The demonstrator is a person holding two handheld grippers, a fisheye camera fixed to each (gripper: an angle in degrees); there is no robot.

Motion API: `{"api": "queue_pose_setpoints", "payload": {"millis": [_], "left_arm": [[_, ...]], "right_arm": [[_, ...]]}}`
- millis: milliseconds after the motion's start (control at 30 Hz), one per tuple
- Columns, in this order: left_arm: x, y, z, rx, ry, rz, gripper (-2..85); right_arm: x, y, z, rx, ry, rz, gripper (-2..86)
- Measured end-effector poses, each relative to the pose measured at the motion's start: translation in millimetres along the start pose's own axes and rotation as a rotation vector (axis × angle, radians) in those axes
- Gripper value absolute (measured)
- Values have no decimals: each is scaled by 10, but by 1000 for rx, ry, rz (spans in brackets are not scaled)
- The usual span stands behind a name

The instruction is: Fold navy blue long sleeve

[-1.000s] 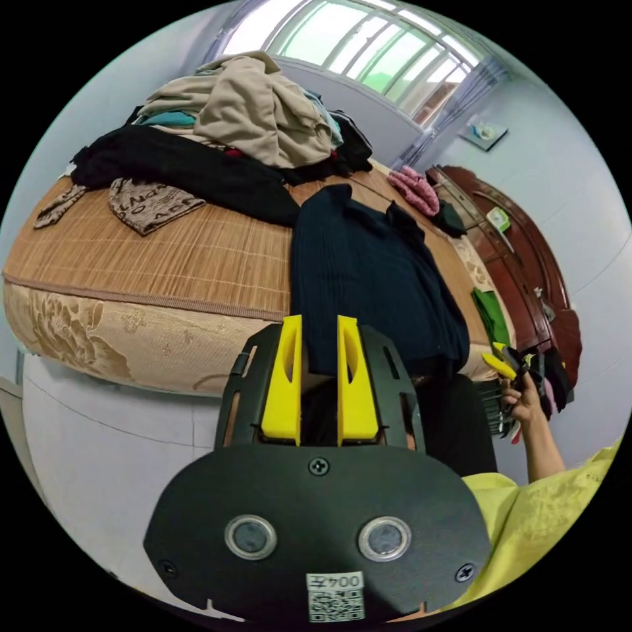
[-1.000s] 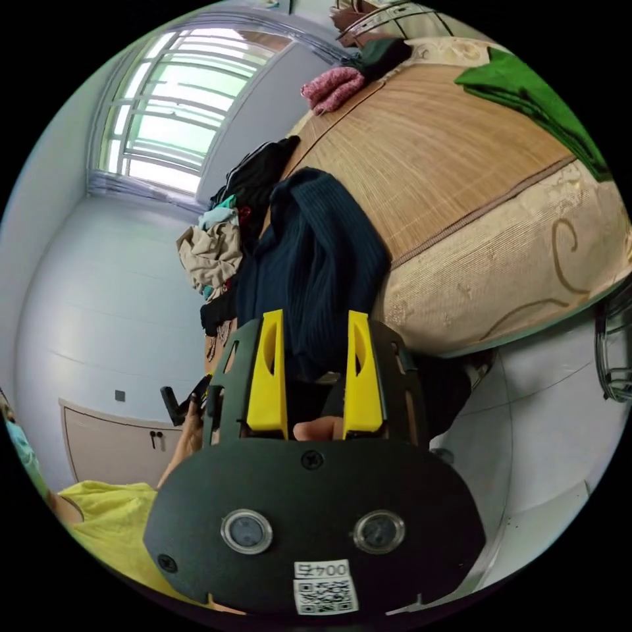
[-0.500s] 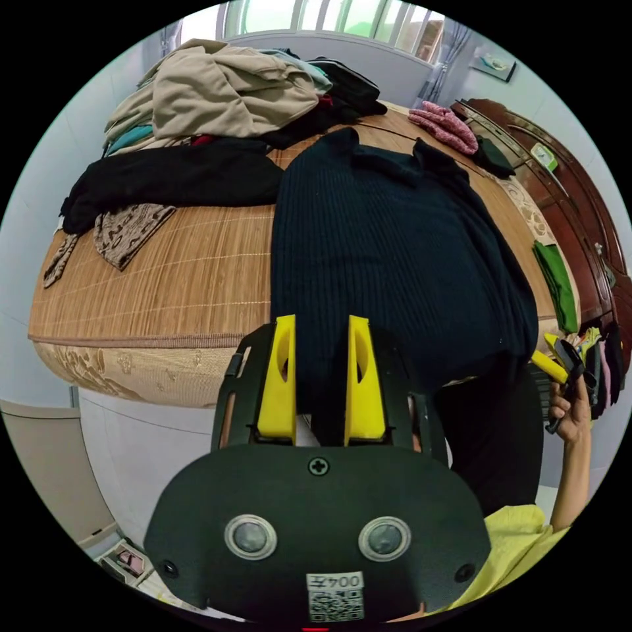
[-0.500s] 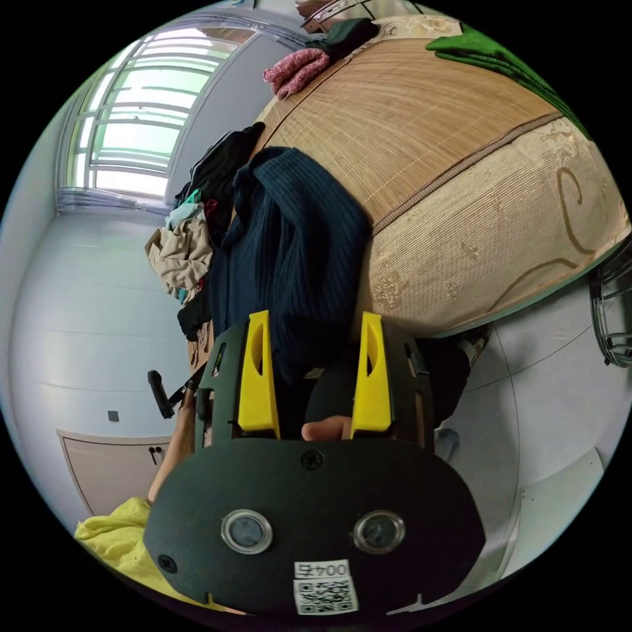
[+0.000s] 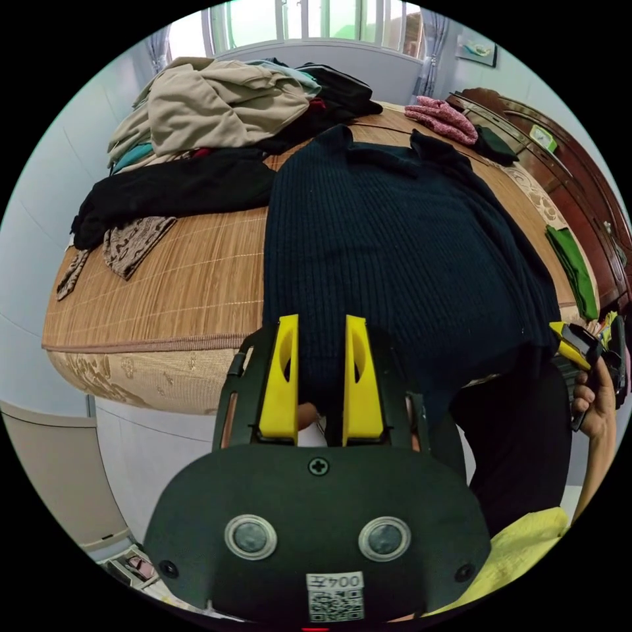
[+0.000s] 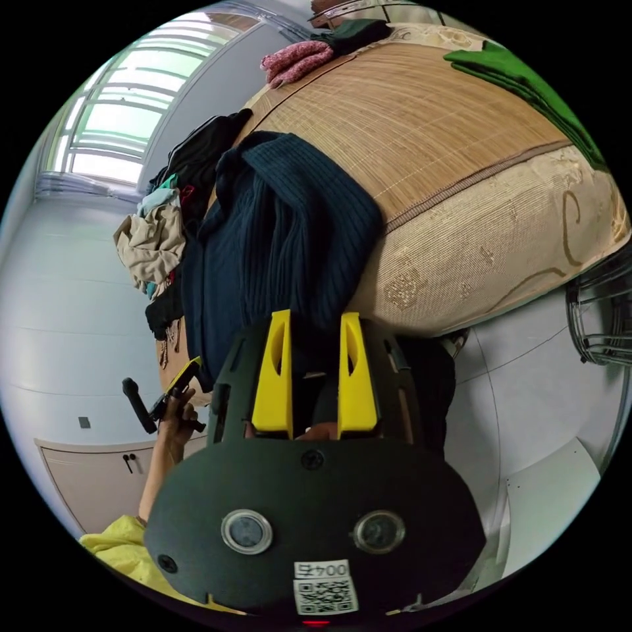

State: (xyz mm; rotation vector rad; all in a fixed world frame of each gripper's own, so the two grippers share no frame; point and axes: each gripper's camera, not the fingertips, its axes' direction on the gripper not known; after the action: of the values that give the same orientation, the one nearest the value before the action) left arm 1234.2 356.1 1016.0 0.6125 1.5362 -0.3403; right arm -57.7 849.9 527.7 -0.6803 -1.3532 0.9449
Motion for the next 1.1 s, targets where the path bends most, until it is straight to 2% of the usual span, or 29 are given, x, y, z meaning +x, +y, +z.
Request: {"api": "queue_pose_setpoints", "payload": {"millis": [133, 300, 433, 567, 700, 800, 867, 933, 1000, 1067, 1100], "left_arm": [[105, 24, -135, -9, -22, 8, 100], [72, 4, -237, -40, 3, 6, 98], [-3, 6, -286, -52, 22, 5, 96], [-75, -4, -303, -64, 26, 5, 94], [-219, -17, -291, -72, 45, -4, 92], [-353, -14, -265, -64, 63, -21, 89], [-416, -23, -246, -63, 65, -24, 88], [-485, -56, -219, -69, 57, -9, 87], [-551, -80, -192, -70, 57, -2, 88], [-624, -98, -163, -65, 59, 2, 91], [-672, -108, -143, -60, 60, 0, 94]], "right_arm": [[-142, -20, 67, -18, -30, -28, 57], [-727, -63, -127, 33, 184, -287, 52], [-1314, -237, -397, 104, 435, -562, 52], [-1749, -492, -424, 83, 677, -769, 52], [-1822, -791, -353, -14, 733, -786, 54], [-1465, -1078, -371, -79, 696, -609, 64], [-941, -1245, -327, -187, 664, -376, 110], [-642, -1243, -361, -201, 624, -231, 145], [-542, -1147, -483, -127, 466, -175, 163], [-565, -899, -645, 52, 36, -172, 162], [-590, -833, -635, 80, -57, -175, 162]]}}
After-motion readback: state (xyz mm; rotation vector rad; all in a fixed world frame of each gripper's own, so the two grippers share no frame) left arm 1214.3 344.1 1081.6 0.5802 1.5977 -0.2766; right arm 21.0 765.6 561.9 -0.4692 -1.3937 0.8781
